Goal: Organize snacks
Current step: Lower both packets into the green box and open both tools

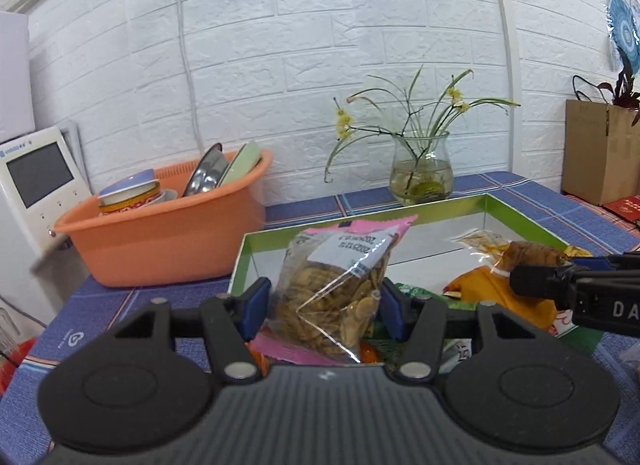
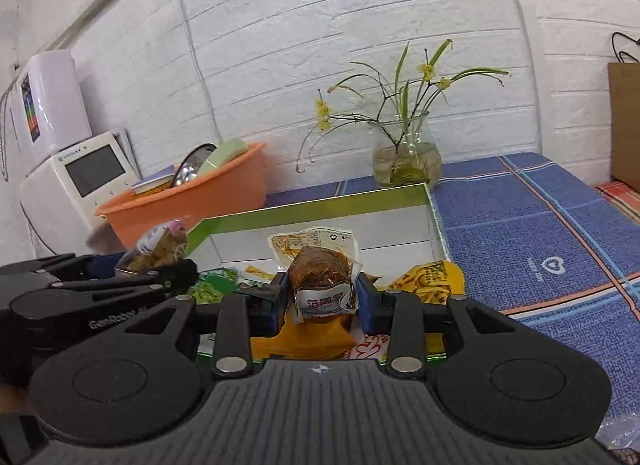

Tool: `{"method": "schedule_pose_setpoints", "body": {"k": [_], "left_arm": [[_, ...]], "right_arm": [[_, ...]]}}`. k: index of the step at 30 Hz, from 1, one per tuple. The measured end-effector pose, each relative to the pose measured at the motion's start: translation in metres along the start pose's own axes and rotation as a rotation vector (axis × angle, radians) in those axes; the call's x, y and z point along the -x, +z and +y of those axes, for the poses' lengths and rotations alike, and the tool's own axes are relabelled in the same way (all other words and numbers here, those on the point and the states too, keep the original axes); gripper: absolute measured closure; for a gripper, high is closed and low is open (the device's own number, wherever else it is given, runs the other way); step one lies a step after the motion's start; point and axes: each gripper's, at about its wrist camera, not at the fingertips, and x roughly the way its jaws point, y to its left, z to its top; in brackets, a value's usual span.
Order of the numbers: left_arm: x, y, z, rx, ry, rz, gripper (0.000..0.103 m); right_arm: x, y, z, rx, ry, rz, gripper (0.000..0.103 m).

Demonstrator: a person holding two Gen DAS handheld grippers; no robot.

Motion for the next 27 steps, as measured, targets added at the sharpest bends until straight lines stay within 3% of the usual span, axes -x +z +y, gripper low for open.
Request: {"method": "schedule_pose_setpoints", "body": {"k": [1, 3, 5, 8, 10, 14, 21, 27], "left_arm": [[-0.002, 0.001, -0.002, -0.004, 0.023, -0.008, 0.034], [-0.004, 0.002, -0.003, -0.002, 0.061, -0.005, 0.027], [-0.001, 0.001, -0.002, 0.002, 0.061, -0.013, 0.026], [0.006, 0.003, -0.002, 0.000, 0.065, -0.028, 0.019], [0.015, 0.005, -0.001, 0.001, 0.055, -0.047, 0.004], [0.039, 0.006, -0.002, -0.028, 0.060, -0.089, 0.004], [0.096, -0.009, 0.025, 0.055, 0.063, -0.108, 0.002], [0.146, -0.055, 0.049, 0.121, 0.117, -0.030, 0.001]], "right_arm": [[-0.002, 0.000, -0.002, -0.009, 0.000, -0.003, 0.036], [-0.006, 0.003, -0.005, -0.026, 0.022, 0.001, 0.025], [-0.004, 0.007, -0.005, -0.035, 0.046, 0.017, 0.000], [0.006, 0.012, -0.002, -0.059, 0.054, 0.005, 0.000], [0.015, 0.015, -0.004, -0.089, 0.061, -0.009, 0.000], [0.033, 0.020, -0.010, -0.174, 0.086, -0.026, 0.000], [0.083, 0.011, -0.013, -0.201, 0.165, -0.019, 0.000], [0.104, -0.012, 0.018, -0.130, 0.308, 0.103, 0.000]]}}
